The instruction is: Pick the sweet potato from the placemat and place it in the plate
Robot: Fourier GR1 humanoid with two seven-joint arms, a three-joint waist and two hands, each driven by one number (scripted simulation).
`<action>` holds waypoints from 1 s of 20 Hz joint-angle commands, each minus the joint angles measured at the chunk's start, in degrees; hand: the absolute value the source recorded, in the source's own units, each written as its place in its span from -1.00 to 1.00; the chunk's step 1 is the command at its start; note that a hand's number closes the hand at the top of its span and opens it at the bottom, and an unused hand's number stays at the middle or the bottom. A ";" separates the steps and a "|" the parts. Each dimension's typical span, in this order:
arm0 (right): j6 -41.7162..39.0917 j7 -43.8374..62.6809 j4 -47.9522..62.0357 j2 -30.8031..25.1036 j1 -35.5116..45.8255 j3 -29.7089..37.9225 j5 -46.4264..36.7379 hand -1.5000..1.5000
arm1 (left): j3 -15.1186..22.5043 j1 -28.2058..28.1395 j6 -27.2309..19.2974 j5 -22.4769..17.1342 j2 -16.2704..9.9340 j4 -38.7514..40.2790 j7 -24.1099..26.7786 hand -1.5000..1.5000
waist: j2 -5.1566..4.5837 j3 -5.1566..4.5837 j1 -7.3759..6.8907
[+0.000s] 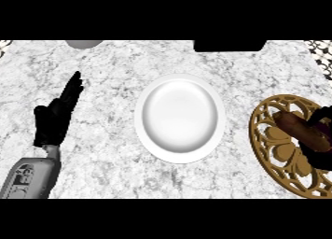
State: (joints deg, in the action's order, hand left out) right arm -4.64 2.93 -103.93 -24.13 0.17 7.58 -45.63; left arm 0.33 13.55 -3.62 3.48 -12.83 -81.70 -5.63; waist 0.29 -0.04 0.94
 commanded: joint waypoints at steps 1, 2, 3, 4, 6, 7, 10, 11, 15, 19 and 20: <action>-0.23 -3.36 -9.10 0.24 -0.75 0.93 4.14 1.00 | -2.77 -0.80 2.89 -2.33 -2.36 1.13 1.89 0.00 | -0.07 0.00 -0.26; -3.68 -1.36 -11.07 0.14 1.22 0.66 6.27 1.00 | -1.19 0.08 1.86 -1.19 -1.26 -1.06 -0.88 0.00 | -0.05 0.01 -0.51; -2.01 -2.46 -8.78 1.15 3.78 -0.70 5.32 1.00 | -0.79 1.91 1.39 -0.95 -0.14 0.23 -0.97 0.00 | -0.22 0.03 -0.75; -5.33 1.40 -15.93 2.04 1.85 -1.74 6.76 1.00 | -0.32 -0.19 0.10 0.03 0.35 -1.28 -1.37 0.00 | -0.04 0.00 -0.54; -7.01 4.19 -15.24 3.53 5.18 -4.17 6.27 1.00 | -1.17 -0.56 1.70 -0.80 -0.19 -0.65 0.38 0.00 | -0.21 0.01 -0.97; -9.86 7.24 -17.90 4.57 5.00 -5.80 7.81 1.00 | -2.28 0.47 2.48 -0.84 -1.33 2.71 1.60 0.00 | -0.24 -0.02 -0.75; -7.33 10.60 -8.60 9.87 12.81 -11.92 3.43 1.00 | 1.11 0.96 0.18 1.20 1.43 -3.61 -3.90 0.00 | -0.29 0.03 -1.61; -9.77 12.83 -8.18 9.95 15.67 -10.99 5.28 1.00 | -0.45 2.66 1.19 0.82 0.88 1.72 -0.36 0.00 | -0.37 0.01 -1.24; -5.89 15.99 -1.83 17.30 19.74 -19.44 -1.58 1.00 | -1.86 3.41 1.54 -0.03 0.95 2.63 0.75 0.00 | -0.40 0.01 -1.39; -3.09 14.09 9.39 20.76 24.91 -18.94 -2.26 1.00 | -1.17 -1.30 2.62 0.63 0.28 -2.07 -0.04 0.00 | -0.35 0.03 -1.54; -2.55 15.64 9.38 22.58 25.31 -21.97 -4.75 1.00 | -2.48 -0.53 3.69 -0.54 -0.78 -2.29 -0.52 0.00 | -0.33 0.03 -1.52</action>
State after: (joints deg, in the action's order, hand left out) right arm -9.34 17.01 -99.78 -6.19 22.58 -10.14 -46.88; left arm -0.82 14.08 -1.30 3.67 -12.47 -82.93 -6.76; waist -0.06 -0.02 -0.62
